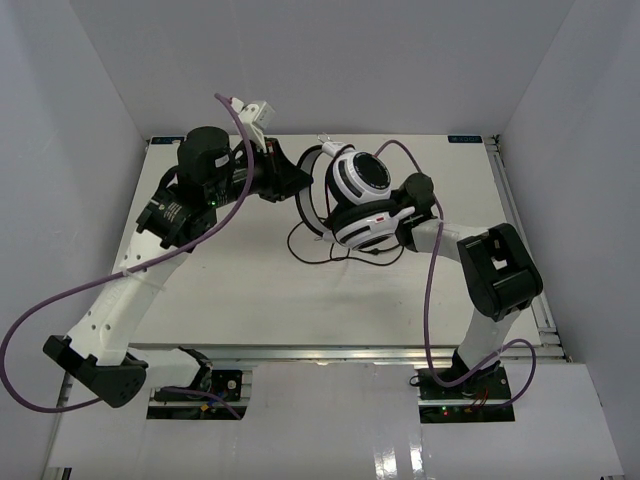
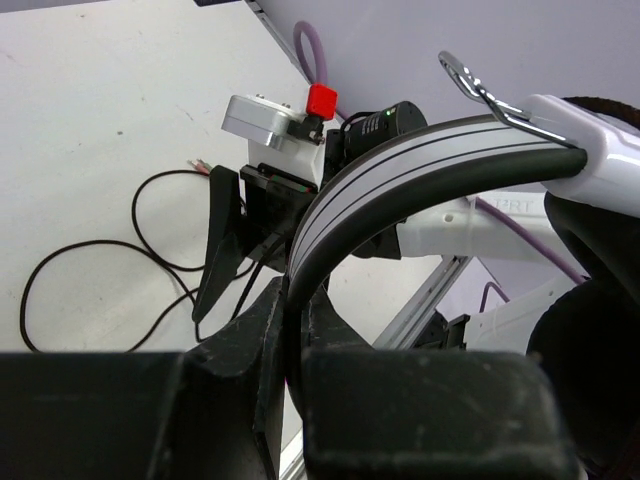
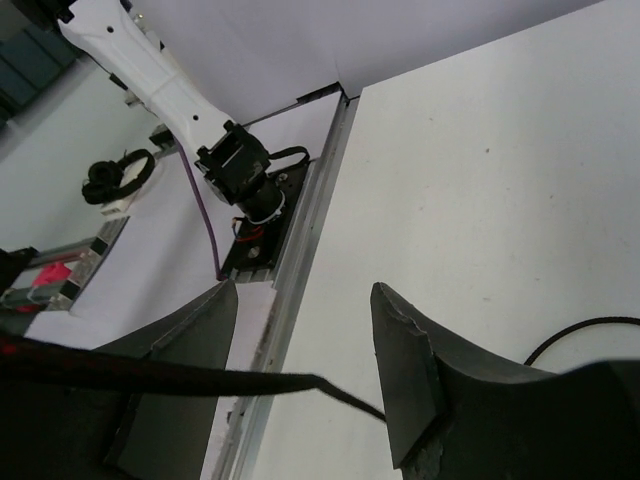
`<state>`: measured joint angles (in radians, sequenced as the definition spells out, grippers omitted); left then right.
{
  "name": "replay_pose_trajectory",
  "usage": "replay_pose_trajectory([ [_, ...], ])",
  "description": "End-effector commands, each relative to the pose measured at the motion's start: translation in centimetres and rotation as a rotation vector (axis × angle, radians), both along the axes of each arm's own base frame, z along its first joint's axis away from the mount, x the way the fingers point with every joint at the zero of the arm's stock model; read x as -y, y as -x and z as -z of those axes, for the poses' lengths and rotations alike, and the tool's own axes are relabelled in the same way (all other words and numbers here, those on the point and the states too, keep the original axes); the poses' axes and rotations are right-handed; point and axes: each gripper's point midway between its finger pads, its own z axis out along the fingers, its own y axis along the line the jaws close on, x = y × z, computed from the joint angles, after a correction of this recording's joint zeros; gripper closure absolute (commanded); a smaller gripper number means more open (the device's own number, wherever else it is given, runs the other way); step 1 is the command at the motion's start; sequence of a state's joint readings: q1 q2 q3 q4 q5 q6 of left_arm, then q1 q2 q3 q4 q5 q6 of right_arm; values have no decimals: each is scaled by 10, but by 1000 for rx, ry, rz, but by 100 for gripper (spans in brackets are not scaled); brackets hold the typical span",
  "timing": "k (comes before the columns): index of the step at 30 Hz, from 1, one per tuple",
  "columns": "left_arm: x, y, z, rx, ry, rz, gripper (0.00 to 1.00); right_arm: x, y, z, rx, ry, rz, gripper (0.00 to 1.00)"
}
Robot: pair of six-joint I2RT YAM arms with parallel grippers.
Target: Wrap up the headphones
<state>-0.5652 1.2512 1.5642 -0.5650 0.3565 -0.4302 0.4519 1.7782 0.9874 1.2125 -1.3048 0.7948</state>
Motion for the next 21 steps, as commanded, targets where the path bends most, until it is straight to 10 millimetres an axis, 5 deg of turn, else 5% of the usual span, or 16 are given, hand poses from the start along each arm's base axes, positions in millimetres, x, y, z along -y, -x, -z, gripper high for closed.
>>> replay_pose_trajectory([
  [1,-2,2,-34,1,73,-38,100,4,15,-47,318,-190,-17,38],
  [10,-16,-20,-92,89,160,-186,100,-7,37,-31,285,-168,-3,40],
  [21,-32,-32,-139,109,291,-327,100,-14,78,-8,277,-139,-86,42],
])
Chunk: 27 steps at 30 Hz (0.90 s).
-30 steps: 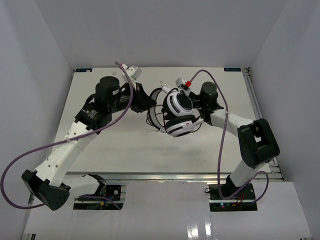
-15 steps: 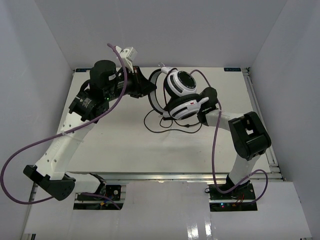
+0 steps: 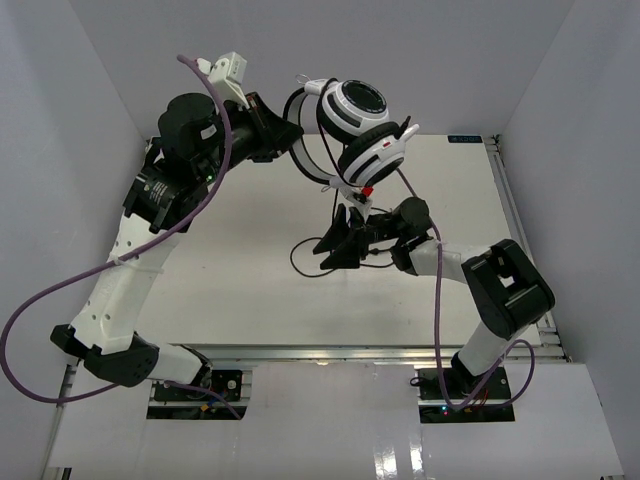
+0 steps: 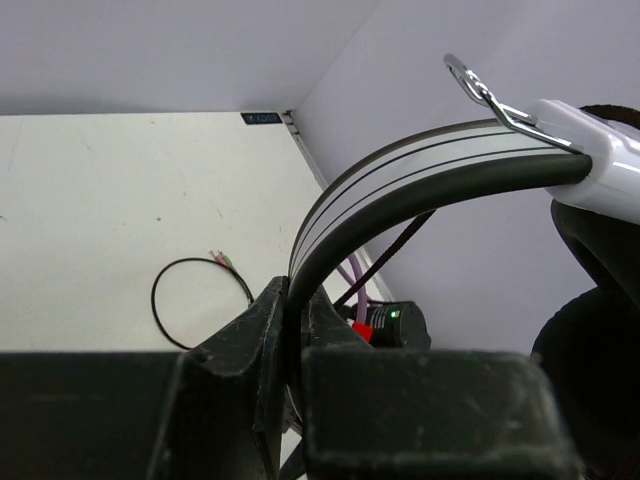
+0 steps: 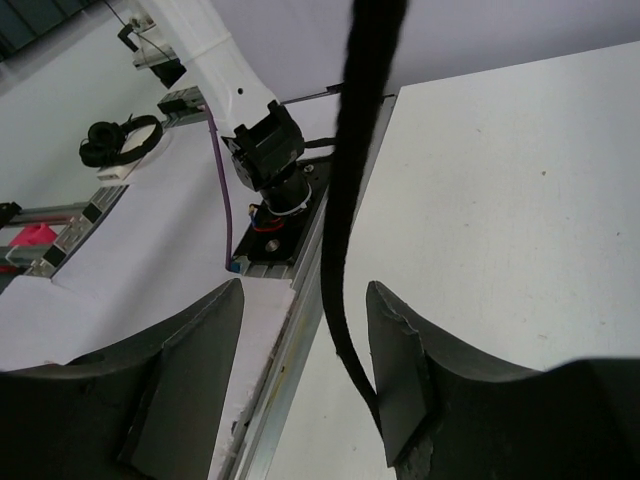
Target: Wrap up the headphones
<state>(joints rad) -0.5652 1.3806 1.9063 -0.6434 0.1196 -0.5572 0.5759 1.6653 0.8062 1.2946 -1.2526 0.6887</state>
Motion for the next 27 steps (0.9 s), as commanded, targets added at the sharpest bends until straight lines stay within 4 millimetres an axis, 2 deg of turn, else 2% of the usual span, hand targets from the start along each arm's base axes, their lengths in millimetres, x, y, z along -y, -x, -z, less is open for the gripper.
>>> replay_pose_trajectory([
  [1,-20,3,-58,84,155,-109,100,0,18,-12,178,-82,-23,43],
  [4,-37,-7,-65,85,172,-223,100,3,32,7,150,-28,-40,44],
  [6,-52,-14,-74,96,189,-311,100,6,38,14,194,-20,-38,45],
  [8,-61,-25,-72,84,192,-387,100,9,42,28,204,16,-30,49],
  [9,-65,-28,-74,88,193,-414,100,10,41,25,227,16,-11,54],
  [11,-75,-41,-70,87,173,-491,100,12,37,31,226,65,33,77],
  [12,-79,-44,-68,88,157,-516,100,12,36,26,248,69,45,85],
  [14,-94,-58,-57,83,111,-607,100,18,32,27,288,113,91,92],
  [17,-110,-74,-30,55,37,-684,100,25,22,25,362,185,171,92],
  [18,-121,-81,-22,43,20,-712,100,28,10,22,405,221,238,92],
  [22,-140,-94,13,-11,-31,-739,100,48,0,20,521,324,338,92],
  [24,-152,-101,30,-34,-63,-770,100,54,-9,15,594,378,390,92],
  [27,-156,-113,63,-77,-151,-786,100,57,-16,-3,727,434,425,92],
])
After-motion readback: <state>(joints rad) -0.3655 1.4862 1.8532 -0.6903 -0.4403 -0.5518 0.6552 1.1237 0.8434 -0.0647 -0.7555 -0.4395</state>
